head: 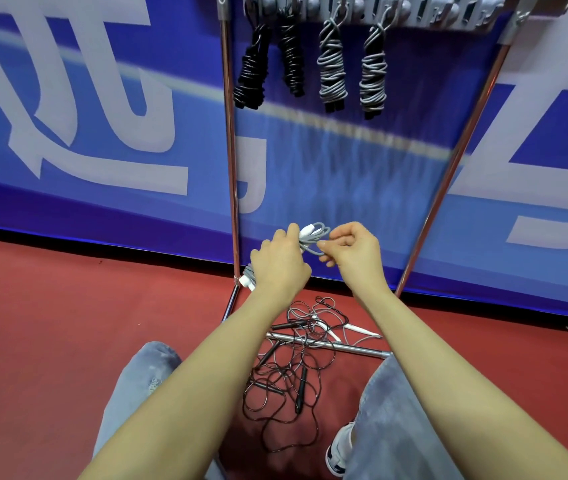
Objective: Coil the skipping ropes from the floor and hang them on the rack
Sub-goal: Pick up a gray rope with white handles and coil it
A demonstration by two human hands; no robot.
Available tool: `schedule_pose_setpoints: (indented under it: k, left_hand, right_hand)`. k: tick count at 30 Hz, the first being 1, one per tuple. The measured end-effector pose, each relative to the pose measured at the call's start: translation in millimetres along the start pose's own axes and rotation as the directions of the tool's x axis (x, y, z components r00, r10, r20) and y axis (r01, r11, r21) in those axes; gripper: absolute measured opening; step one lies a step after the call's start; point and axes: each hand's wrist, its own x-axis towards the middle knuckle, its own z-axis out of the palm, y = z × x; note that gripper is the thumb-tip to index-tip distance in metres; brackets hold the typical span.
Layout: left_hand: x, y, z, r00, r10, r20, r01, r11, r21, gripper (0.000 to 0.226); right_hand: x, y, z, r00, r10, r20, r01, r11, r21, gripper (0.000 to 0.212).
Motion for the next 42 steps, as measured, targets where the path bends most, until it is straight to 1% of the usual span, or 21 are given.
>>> schedule_pose_setpoints:
  k: [2, 4, 5, 9, 12, 15, 17, 19, 20, 22, 24, 28, 32, 33, 36, 38, 42]
  left_hand:
    - [1, -2, -1, 1.0, 0.029, 0.007, -0.03, 0.997, 0.068, 0.036]
    - [2, -4, -2, 0.998, 0.062, 0.015, -0.063, 0.989, 0.134, 0.036]
    - [2, -6, -3, 0.997, 0.08, 0.016, -0.081, 0.982, 0.168, 0.037]
    - [2, -12, -4, 0.99, 0.136, 0.023, -0.138, 0.959, 0.248, 0.036]
    - [0, -13, -5, 0.988, 0.15, 0.037, -0.154, 0.956, 0.249, 0.034]
    - [0, -13, -8, 0.985, 0.166, 0.052, -0.174, 0.955, 0.24, 0.032]
    - [0, -13, -10, 0.981, 0.183, 0.064, -0.192, 0.953, 0.232, 0.031]
    - [-1, -13, -10, 0.979, 0.19, 0.069, -0.2, 0.958, 0.205, 0.03]
    - [-2, -12, -10, 0.979, 0.19, 0.072, -0.2, 0.961, 0.19, 0.03]
    - [-4, -11, -9, 0.978, 0.19, 0.083, -0.202, 0.965, 0.167, 0.031]
    - [-5, -11, -9, 0.976, 0.192, 0.104, -0.206, 0.967, 0.151, 0.031]
    - [-6, -13, -10, 0.963, 0.213, 0.163, -0.226, 0.972, 0.066, 0.027]
    - [-7, -15, -12, 0.948, 0.246, 0.202, -0.241, 0.969, -0.052, 0.02]
    - [-8, -16, -12, 0.948, 0.247, 0.2, -0.237, 0.969, -0.073, 0.019]
    - [-12, -18, -6, 0.967, 0.197, 0.163, -0.177, 0.976, -0.128, 0.031]
    - [-12, -17, -4, 0.978, 0.154, 0.141, -0.132, 0.98, -0.152, 0.036]
    - [-8, -14, -7, 0.982, 0.145, 0.121, -0.125, 0.979, -0.16, 0.026]
  right_hand:
    - [0, 0, 1, 0.997, -0.07, -0.013, 0.069, 0.993, -0.099, 0.031]
    - [0, -1, 2, 0.989, -0.146, 0.015, 0.146, 0.966, -0.214, 0.04]
    - [0, -2, 2, 0.985, -0.171, 0.04, 0.175, 0.948, -0.267, 0.04]
    - [2, 0, 3, 0.968, -0.213, 0.134, 0.252, 0.847, -0.468, 0.023]
    - [3, 0, 5, 0.963, -0.211, 0.167, 0.268, 0.797, -0.541, 0.019]
    - [1, -1, 4, 0.964, -0.21, 0.161, 0.265, 0.751, -0.605, 0.014]
    - [0, -2, 3, 0.952, -0.242, 0.185, 0.305, 0.739, -0.6, 0.009]
    - [1, -2, 2, 0.935, -0.245, 0.254, 0.349, 0.758, -0.552, 0.009]
    - [2, -2, 2, 0.935, -0.225, 0.274, 0.339, 0.791, -0.51, 0.009]
    - [3, -2, 1, 0.947, -0.184, 0.264, 0.286, 0.856, -0.431, 0.008]
    - [3, -1, -1, 0.952, -0.168, 0.255, 0.261, 0.879, -0.398, 0.007]
    - [1, 1, -3, 0.94, -0.203, 0.273, 0.301, 0.87, -0.39, 0.006]
    - [1, 3, -5, 0.945, -0.243, 0.22, 0.315, 0.86, -0.402, 0.016]
    - [2, 2, -6, 0.942, -0.244, 0.228, 0.321, 0.854, -0.41, 0.018]
    - [4, 2, -7, 0.93, -0.214, 0.299, 0.339, 0.814, -0.472, 0.018]
    - [3, 4, -5, 0.939, -0.214, 0.268, 0.322, 0.817, -0.479, 0.012]
    - [1, 8, -1, 0.959, -0.225, 0.174, 0.281, 0.848, -0.45, 0.01]
